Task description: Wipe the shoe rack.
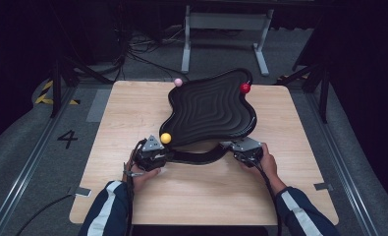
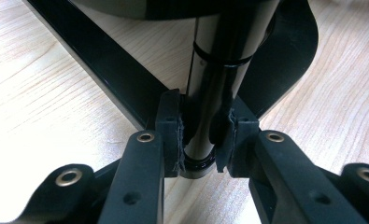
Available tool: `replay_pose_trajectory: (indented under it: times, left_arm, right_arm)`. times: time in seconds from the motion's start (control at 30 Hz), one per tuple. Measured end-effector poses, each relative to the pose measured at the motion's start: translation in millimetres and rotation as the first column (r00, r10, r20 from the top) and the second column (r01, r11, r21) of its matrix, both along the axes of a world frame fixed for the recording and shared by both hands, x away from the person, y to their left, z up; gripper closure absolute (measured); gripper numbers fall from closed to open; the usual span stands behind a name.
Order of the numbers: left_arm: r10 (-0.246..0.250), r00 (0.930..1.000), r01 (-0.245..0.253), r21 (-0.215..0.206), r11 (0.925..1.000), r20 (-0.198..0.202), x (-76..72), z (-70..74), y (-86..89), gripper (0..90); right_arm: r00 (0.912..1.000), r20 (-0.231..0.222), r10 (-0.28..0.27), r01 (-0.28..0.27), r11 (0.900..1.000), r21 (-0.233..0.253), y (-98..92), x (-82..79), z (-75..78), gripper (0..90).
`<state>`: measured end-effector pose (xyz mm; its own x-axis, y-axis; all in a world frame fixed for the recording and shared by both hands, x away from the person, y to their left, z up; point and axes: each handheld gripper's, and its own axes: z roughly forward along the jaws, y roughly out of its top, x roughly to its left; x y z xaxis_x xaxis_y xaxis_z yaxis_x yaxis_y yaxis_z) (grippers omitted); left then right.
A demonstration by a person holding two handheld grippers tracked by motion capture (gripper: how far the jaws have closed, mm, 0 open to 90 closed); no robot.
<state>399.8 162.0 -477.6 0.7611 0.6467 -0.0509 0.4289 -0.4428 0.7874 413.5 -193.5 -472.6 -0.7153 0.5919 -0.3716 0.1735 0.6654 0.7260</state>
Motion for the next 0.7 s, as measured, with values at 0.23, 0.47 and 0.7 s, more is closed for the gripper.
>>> replay_pose_trajectory:
  times: [0.23,0.47,0.7]
  left_arm:
    - [0.005,1.0000,-0.005,-0.011,0.9999,-0.007,0.4,-0.5,-1.4,72.5]
    - [0.005,1.0000,-0.005,-0.001,1.0000,0.005,-0.4,-0.6,-2.8,73.0]
    - [0.005,1.0000,-0.005,-0.004,1.0000,-0.002,0.4,-0.5,-2.5,72.8]
  right_arm:
    - [0.9978,-0.042,0.052,-0.051,0.998,0.028,6.4,-8.5,2.7,78.8]
    - [0.9861,-0.042,0.160,-0.161,0.987,-0.011,37.4,-29.7,0.5,78.5]
    - [0.9834,-0.035,0.178,-0.179,0.984,-0.010,41.2,-33.3,-0.1,78.6]
